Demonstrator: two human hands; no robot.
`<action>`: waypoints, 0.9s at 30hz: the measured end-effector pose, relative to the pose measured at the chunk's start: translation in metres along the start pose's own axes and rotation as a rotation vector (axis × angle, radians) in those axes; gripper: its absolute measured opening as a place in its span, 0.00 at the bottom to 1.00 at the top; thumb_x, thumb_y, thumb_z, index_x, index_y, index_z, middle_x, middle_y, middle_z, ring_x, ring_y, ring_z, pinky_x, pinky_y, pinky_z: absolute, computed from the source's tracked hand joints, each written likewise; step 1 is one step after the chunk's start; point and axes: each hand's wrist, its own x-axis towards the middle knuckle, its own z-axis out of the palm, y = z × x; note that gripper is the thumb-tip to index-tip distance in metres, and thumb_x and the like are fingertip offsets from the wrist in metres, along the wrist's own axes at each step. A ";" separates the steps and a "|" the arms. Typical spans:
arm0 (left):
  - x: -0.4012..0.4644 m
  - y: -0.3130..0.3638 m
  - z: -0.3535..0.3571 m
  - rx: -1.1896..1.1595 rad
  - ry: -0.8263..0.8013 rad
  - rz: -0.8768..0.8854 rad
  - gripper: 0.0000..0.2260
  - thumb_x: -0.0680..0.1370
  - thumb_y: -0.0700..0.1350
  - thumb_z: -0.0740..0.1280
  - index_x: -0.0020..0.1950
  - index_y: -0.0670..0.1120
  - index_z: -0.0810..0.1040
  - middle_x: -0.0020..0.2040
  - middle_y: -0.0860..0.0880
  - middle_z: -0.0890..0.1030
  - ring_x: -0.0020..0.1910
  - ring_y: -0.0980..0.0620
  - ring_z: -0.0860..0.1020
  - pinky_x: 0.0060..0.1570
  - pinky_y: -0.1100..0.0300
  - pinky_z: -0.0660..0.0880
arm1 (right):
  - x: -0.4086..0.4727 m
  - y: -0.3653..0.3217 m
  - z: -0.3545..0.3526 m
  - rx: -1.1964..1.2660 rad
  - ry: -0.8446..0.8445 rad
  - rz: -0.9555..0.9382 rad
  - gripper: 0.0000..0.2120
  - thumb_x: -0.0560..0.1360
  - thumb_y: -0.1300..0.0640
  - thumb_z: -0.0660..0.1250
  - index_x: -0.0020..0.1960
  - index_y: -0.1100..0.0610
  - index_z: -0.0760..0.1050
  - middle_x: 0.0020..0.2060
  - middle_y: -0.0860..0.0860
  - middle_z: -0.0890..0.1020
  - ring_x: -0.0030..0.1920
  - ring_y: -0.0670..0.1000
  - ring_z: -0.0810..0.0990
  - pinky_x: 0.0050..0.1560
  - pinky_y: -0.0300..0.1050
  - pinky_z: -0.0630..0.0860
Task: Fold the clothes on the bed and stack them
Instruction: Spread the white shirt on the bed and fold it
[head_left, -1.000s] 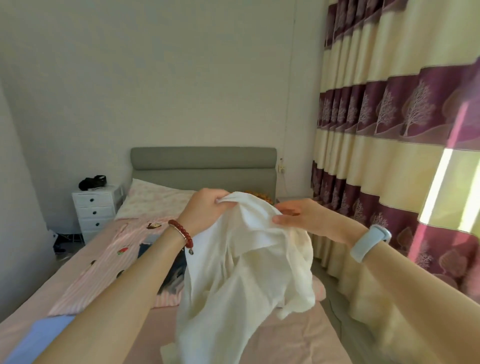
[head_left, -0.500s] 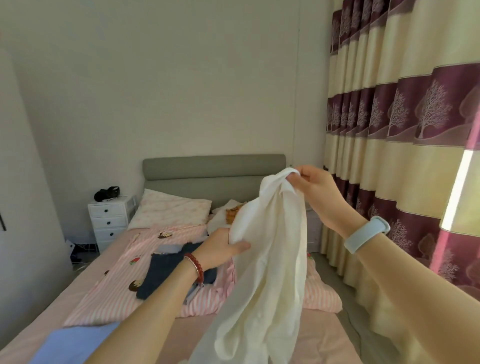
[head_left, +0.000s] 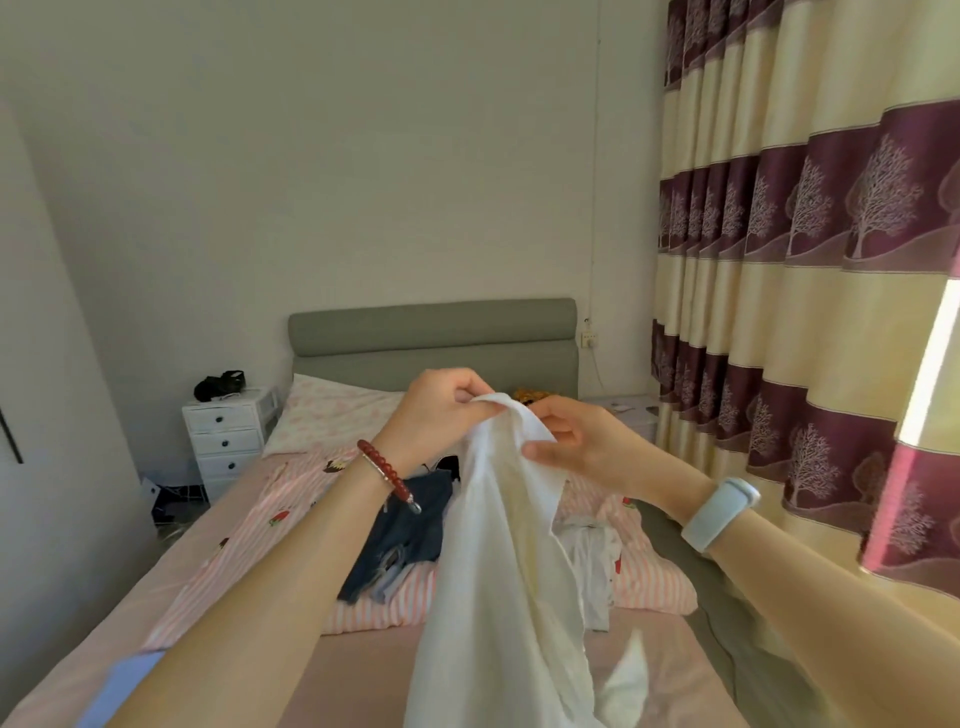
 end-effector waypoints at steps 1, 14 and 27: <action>-0.001 -0.002 -0.004 -0.018 0.029 -0.020 0.07 0.73 0.41 0.71 0.35 0.49 0.78 0.36 0.51 0.81 0.36 0.57 0.78 0.40 0.64 0.73 | 0.000 -0.002 0.002 -0.007 -0.007 -0.002 0.17 0.73 0.60 0.69 0.59 0.52 0.70 0.51 0.47 0.79 0.51 0.44 0.79 0.49 0.30 0.74; -0.045 -0.069 0.012 -0.023 -0.460 -0.244 0.08 0.79 0.48 0.63 0.50 0.46 0.80 0.47 0.53 0.81 0.46 0.57 0.78 0.51 0.60 0.74 | 0.025 -0.018 -0.012 -0.174 0.483 -0.186 0.13 0.77 0.69 0.54 0.47 0.58 0.74 0.38 0.44 0.75 0.37 0.39 0.72 0.34 0.24 0.66; -0.038 -0.078 -0.028 0.399 0.007 -0.198 0.09 0.79 0.40 0.56 0.40 0.46 0.72 0.36 0.48 0.76 0.36 0.49 0.73 0.36 0.60 0.68 | 0.000 0.024 -0.069 -0.311 0.894 -0.006 0.13 0.78 0.64 0.52 0.54 0.60 0.74 0.41 0.50 0.75 0.42 0.52 0.73 0.40 0.43 0.67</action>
